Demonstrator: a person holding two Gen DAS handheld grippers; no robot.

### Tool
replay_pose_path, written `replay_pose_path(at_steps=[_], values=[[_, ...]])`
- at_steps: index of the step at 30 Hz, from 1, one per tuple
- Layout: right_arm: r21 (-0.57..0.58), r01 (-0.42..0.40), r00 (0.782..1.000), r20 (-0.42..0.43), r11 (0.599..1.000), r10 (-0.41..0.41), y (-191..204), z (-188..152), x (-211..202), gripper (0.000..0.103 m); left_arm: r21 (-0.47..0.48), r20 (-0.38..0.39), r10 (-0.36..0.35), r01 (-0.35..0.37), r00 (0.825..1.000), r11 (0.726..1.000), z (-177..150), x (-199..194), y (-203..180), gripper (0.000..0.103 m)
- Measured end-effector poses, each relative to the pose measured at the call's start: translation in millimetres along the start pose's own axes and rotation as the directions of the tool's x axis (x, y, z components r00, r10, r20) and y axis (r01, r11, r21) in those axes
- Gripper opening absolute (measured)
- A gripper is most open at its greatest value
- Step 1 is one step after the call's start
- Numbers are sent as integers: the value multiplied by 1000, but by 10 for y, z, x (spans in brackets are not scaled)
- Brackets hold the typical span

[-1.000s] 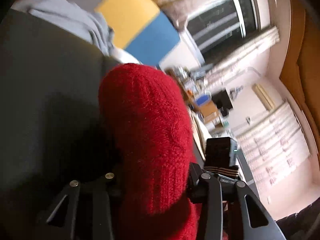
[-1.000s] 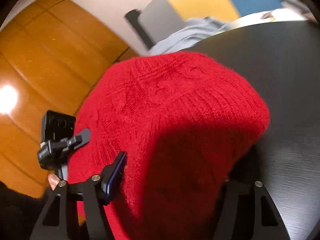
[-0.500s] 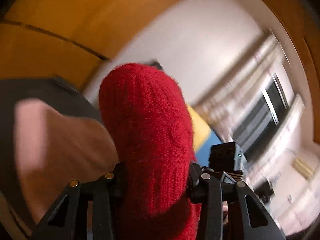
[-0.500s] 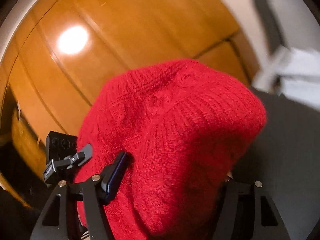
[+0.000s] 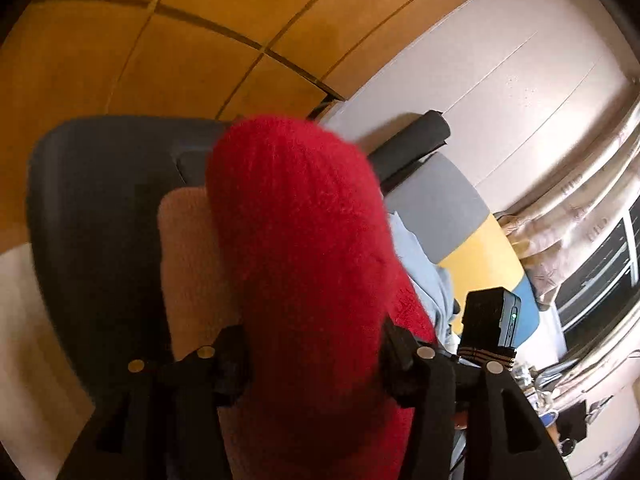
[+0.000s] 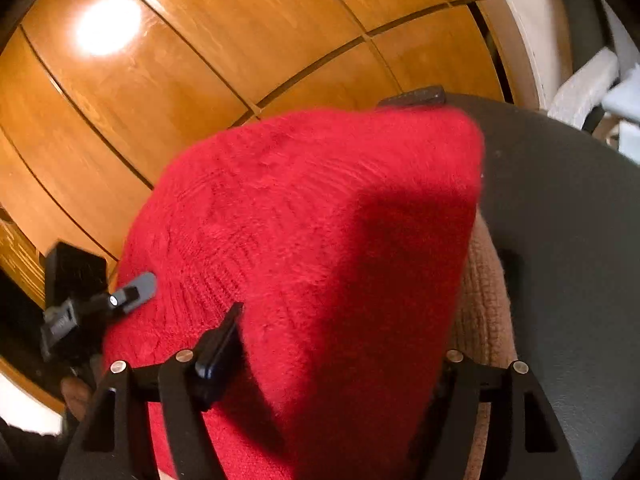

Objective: Fold clothes

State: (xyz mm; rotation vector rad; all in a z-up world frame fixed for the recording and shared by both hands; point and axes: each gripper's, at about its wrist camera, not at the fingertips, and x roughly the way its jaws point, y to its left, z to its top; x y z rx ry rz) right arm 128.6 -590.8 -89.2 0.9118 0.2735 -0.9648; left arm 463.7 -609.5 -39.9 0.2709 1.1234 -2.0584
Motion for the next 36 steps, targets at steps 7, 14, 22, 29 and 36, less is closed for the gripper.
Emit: replay_pose_path(at_steps=[7,14,22,29,36], values=[[-138,271,957,144,953,-251,378,22,-602,81,155,275,127,-175,953,972,177,-615,-355,59],[-517,263,963,190,815,-191,1143,194,-529,100,318,185,138,-192,973,928,455,99,-750,62],[-303,140,990,16,943,-142,394,-401,-99,101,330,126,288,-314,949,890,163,796,-548,65],[-265,216,976,73,940,-204,493,-574,-291,101,332,159,322,-357,933,873,290,801,-543,71],[-149,316,934,223,937,-280,789,-374,-988,103,229,206,420,-461,884,857,167,81,-1028,74]])
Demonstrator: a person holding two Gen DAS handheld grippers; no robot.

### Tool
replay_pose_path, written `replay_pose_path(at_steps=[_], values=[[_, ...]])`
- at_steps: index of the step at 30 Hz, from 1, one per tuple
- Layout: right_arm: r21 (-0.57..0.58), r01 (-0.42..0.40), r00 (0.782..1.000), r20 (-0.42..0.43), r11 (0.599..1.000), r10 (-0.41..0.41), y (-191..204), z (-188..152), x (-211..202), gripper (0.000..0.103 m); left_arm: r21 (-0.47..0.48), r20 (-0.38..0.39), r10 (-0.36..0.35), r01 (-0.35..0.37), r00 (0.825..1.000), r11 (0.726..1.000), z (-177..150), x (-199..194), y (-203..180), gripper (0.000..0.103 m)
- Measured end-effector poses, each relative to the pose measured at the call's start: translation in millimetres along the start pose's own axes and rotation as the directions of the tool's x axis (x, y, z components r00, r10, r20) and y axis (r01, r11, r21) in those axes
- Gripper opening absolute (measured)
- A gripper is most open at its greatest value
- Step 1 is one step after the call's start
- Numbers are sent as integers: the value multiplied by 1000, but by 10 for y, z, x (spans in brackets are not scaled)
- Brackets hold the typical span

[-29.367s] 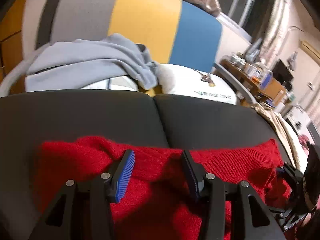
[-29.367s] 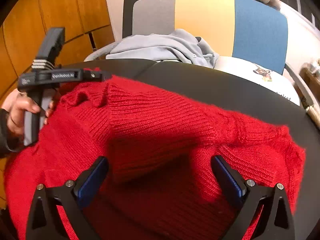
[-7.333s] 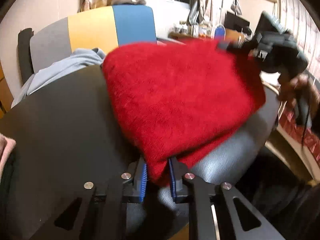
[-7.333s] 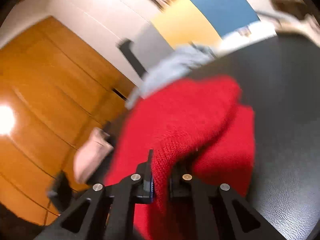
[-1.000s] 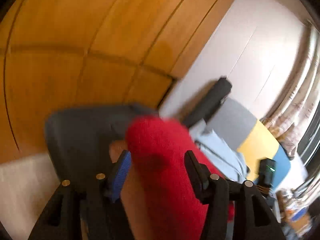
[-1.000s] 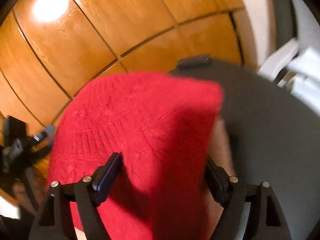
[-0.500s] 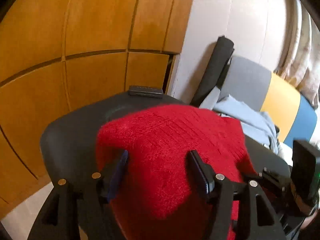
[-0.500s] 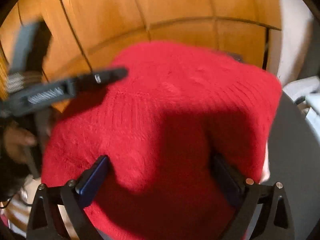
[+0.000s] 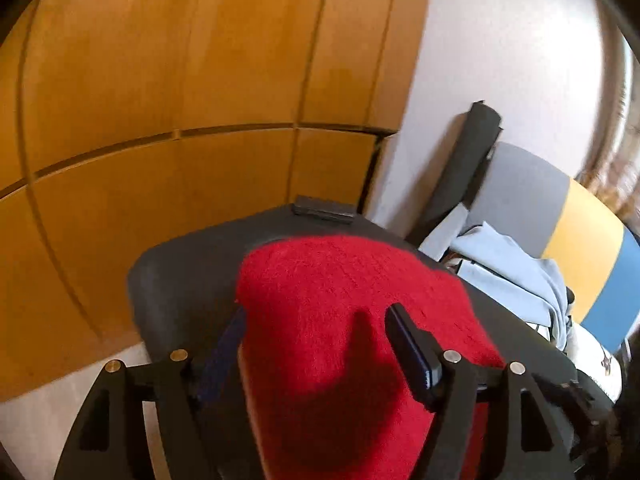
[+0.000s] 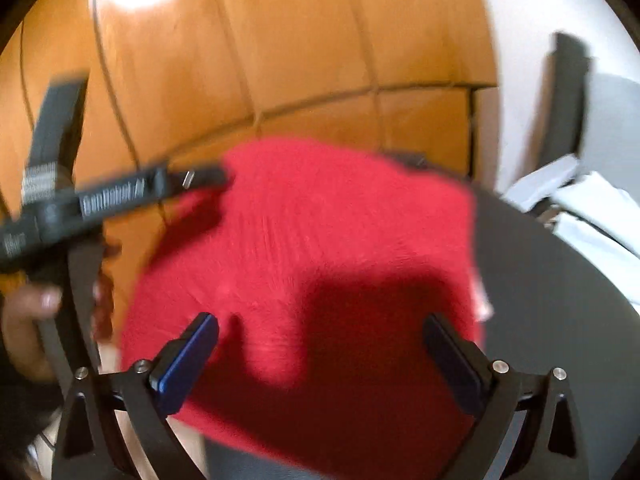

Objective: Fold clothes

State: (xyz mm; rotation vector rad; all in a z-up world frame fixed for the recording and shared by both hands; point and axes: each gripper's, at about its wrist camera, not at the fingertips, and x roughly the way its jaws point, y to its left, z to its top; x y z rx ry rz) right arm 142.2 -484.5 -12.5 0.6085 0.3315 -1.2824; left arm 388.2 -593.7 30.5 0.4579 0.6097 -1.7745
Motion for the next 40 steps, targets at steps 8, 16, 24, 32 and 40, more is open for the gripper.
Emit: replay_pose_path(at_steps=[8,16,24,32,40], values=[[239,287,956,-2,928,-295,464,-161,-611,103,235,22,94,-96,995,967,-374,-777,-560,66],[-81,462,886,7,883,-463,1095,-262,-964,103,144,-21,-112,114,993,983,-701,-1183,-515,43],[-195,480,870,-18,855,-493,1324,-530,-876,103,16,-94,-62,63,994,998,-859,-924,-318,40],[-214,444,873,-117,870,-474,1247,-707,-557,103,-58,-116,-4,-3,993,998,-848,-792,-90,40],[-188,464,867,-102,866,-487,1174,-779,-618,103,7,-18,86,-86,996,996,-887,-919,-204,37]])
